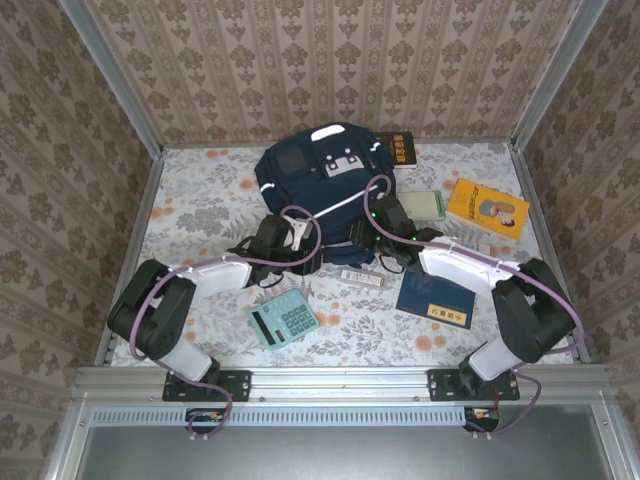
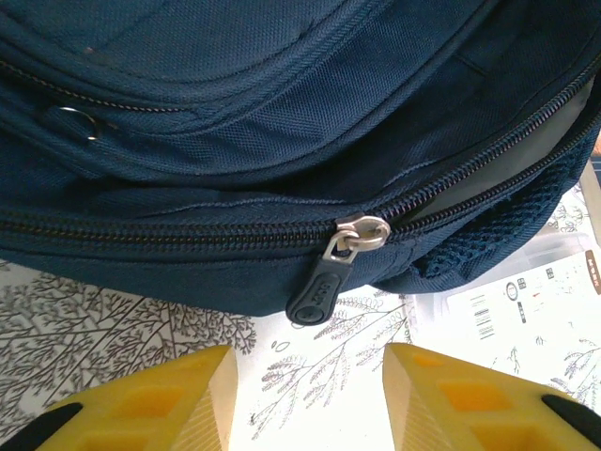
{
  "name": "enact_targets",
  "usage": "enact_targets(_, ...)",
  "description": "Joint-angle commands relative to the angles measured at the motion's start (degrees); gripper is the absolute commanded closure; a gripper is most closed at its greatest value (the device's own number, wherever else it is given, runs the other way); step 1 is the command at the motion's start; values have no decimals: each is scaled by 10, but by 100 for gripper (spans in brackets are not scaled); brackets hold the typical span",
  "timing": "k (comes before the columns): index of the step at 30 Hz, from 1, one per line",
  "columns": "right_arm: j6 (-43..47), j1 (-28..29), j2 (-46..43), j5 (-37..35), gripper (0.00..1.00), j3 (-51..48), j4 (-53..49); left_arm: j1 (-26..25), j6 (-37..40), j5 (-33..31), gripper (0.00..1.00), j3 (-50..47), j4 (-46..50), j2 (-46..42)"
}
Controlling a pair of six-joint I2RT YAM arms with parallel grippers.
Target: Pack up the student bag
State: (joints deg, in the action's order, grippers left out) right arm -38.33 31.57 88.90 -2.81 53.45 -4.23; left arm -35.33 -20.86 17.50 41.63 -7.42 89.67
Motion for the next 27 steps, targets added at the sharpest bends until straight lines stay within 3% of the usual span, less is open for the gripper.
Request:
enact_targets(1,-3,6,22,12,59,13,7,-2,-18,28,55,19,-34,22)
enact_targets(15,6,10,29,-3,59,17,5,11,-99,91,54,26,-163,106)
enact_targets(27,6,10,29,-5,59,17,5,16,-115,118,76,7,-204,102)
